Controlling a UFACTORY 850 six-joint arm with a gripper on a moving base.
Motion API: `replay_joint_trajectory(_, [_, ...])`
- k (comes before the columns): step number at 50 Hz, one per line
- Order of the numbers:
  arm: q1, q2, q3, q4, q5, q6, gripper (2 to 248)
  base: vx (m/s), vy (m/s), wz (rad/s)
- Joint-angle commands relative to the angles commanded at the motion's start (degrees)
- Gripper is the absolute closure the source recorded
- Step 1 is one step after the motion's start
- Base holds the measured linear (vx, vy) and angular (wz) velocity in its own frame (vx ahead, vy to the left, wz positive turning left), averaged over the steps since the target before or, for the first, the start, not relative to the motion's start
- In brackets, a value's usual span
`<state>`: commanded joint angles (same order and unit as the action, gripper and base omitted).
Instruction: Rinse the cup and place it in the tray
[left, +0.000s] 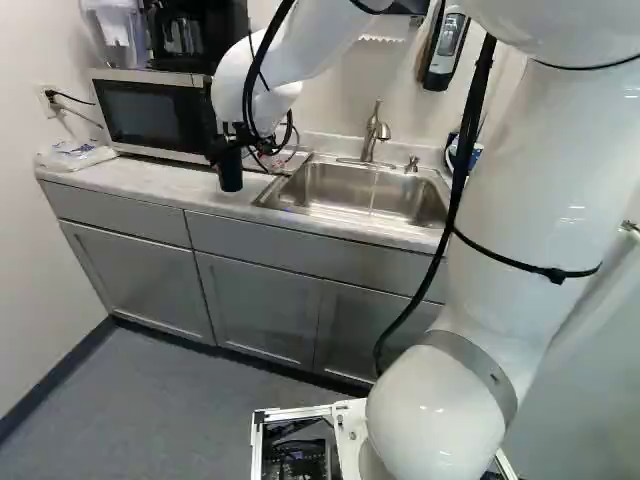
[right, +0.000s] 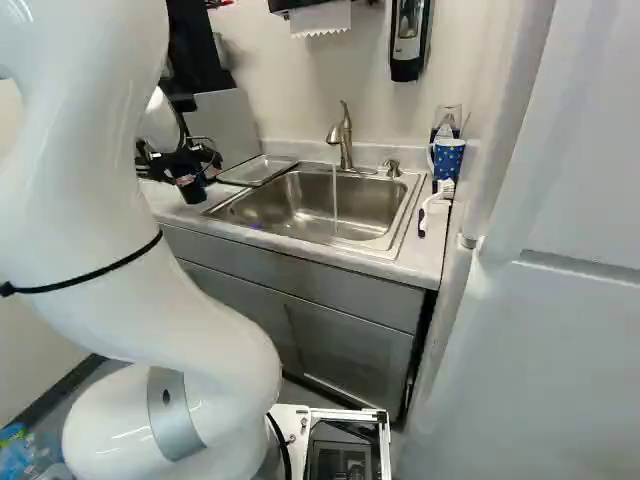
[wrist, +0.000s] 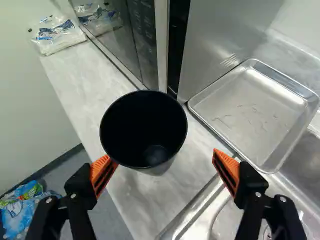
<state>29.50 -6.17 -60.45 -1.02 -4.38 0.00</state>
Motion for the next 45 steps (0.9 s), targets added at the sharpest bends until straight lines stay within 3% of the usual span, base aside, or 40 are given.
replay_joint_trajectory(45, [1.13,-1.48,4.36,0.00,15.21,0.00,3,0.000,0.000,0.000])
